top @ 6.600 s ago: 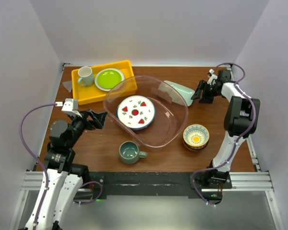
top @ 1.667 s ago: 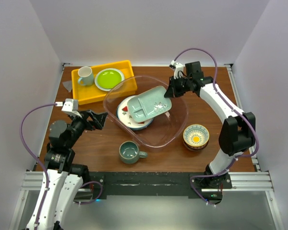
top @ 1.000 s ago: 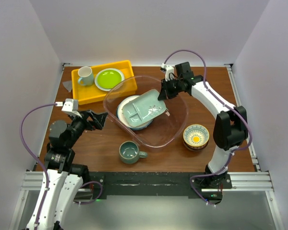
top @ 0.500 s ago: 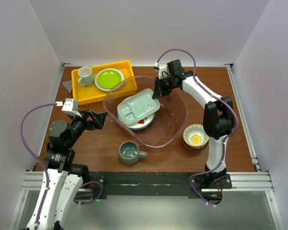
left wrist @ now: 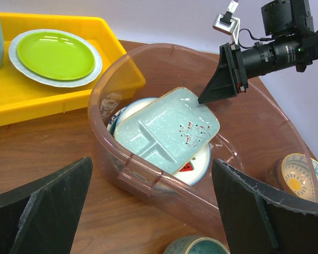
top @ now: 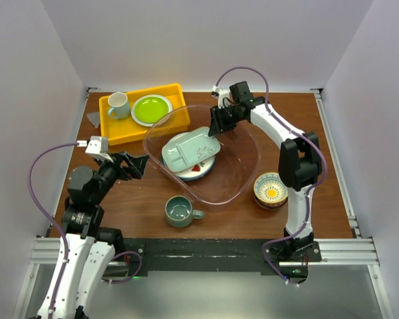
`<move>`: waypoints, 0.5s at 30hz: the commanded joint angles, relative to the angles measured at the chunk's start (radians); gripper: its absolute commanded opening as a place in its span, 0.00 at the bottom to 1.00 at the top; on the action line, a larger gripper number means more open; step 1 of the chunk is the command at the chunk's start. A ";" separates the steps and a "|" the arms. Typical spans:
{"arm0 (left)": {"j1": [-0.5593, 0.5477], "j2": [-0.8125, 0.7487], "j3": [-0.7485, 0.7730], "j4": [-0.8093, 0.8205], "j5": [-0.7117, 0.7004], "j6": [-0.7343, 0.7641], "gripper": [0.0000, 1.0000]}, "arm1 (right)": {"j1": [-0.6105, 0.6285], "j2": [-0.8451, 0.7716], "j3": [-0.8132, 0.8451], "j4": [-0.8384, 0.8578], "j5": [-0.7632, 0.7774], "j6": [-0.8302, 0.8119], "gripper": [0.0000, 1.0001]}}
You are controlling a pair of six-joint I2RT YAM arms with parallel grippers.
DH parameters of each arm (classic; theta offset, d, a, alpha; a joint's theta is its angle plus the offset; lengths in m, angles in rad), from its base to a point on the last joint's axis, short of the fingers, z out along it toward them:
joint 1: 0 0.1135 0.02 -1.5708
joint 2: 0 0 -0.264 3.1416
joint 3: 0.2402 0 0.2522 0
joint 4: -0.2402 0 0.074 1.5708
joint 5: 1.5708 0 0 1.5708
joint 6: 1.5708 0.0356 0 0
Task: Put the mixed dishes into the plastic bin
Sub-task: Place the plate in the plastic bin.
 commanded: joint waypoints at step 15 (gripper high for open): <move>0.007 -0.003 -0.015 0.055 0.023 0.019 1.00 | 0.004 -0.241 -0.062 -0.034 0.015 -0.223 0.84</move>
